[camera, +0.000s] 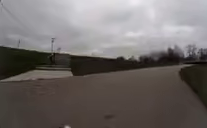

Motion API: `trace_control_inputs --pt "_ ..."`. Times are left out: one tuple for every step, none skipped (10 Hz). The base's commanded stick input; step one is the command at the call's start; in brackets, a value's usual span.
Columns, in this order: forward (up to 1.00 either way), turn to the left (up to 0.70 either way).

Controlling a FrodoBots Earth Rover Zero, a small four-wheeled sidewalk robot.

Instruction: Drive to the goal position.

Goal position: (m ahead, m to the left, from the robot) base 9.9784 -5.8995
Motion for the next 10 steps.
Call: trace_control_inputs --pt "1.0 -0.4" --pt "1.0 -0.4" --pt "1.0 -0.4" --pt "1.0 -0.4" --pt "1.0 -0.4" --pt "1.0 0.0" --pt "1.0 0.0" --pt "1.0 0.0" --pt "1.0 0.0" --pt "1.0 0.0"
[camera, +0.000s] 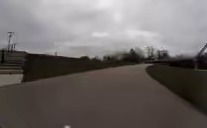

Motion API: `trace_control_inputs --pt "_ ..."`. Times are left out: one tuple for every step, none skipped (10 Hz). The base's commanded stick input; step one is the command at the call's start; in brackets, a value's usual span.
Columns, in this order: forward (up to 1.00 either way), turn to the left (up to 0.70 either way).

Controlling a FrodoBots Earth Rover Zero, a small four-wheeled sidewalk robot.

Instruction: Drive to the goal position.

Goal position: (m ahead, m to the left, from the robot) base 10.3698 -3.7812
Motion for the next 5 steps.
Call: trace_control_inputs --pt "1.0 0.0" --pt "1.0 0.0" --pt "1.0 0.0" --pt "1.0 0.0" --pt "1.0 0.0"
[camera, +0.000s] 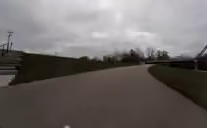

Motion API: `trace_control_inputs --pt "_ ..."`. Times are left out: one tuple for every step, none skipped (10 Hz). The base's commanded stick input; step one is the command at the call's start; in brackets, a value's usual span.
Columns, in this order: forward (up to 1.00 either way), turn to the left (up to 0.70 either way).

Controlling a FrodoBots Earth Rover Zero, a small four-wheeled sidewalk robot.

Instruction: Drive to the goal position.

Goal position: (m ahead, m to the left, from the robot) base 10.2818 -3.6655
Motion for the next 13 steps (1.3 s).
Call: trace_control_inputs --pt "1.0 0.0" --pt "1.0 0.0" --pt "1.0 0.0" --pt "1.0 0.0" --pt "1.0 0.0" --pt "1.0 -0.02" --pt "1.0 -0.07" --pt "1.0 -0.12" --pt "1.0 -0.16" --pt "1.0 -0.21" --pt "1.0 -0.26" --pt "1.0 -0.3" --pt "1.0 -0.35"
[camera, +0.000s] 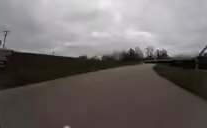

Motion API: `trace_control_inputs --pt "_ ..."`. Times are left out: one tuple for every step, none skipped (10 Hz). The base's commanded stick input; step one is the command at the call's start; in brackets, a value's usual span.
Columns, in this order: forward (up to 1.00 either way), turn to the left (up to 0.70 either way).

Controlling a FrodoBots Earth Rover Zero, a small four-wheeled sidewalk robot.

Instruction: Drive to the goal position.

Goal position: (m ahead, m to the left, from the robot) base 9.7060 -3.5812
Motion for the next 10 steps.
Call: trace_control_inputs --pt "1.0 -0.4" --pt "1.0 -0.4" --pt "1.0 -0.4" --pt "1.0 -0.03" --pt "1.0 0.0" --pt "1.0 0.0" --pt "1.0 0.0" --pt "1.0 0.0" --pt "1.0 0.0" --pt "1.0 0.0"
